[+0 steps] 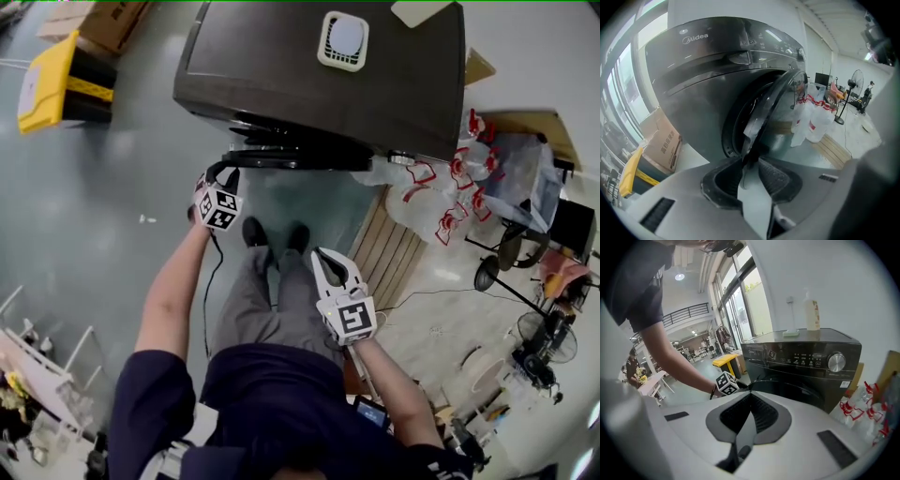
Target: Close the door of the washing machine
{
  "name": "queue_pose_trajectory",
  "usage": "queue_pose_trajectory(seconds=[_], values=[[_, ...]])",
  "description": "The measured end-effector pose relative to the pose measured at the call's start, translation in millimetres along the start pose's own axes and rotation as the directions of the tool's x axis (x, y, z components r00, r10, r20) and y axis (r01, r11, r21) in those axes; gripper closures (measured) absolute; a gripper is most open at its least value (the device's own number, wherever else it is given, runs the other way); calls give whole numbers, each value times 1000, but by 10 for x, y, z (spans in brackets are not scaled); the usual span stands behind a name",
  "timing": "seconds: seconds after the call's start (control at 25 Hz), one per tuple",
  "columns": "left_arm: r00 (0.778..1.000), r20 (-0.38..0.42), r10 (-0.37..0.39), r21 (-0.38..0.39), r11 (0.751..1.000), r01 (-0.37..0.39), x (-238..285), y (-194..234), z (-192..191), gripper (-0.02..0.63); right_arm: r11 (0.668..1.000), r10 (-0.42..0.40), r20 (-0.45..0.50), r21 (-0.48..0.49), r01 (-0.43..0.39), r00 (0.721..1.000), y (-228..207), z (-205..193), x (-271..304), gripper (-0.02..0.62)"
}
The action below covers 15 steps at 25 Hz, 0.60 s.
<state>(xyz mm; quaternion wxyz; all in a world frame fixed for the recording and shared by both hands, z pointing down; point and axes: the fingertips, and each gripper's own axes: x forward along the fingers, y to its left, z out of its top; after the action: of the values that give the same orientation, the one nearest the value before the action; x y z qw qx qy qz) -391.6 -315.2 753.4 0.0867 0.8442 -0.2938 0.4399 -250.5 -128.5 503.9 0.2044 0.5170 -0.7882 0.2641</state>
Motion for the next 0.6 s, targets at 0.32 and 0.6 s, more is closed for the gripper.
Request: queue_pose_trajectory(seconds=[0.32, 0.6], values=[[1000, 5, 4, 28, 1000, -4, 135, 98, 141, 488, 999, 13, 4, 34, -13, 1000, -99, -57, -31, 575], [999, -27, 45, 29, 999, -44, 206, 168, 205, 486, 998, 42, 20, 44, -43, 999, -296, -99, -110, 575]])
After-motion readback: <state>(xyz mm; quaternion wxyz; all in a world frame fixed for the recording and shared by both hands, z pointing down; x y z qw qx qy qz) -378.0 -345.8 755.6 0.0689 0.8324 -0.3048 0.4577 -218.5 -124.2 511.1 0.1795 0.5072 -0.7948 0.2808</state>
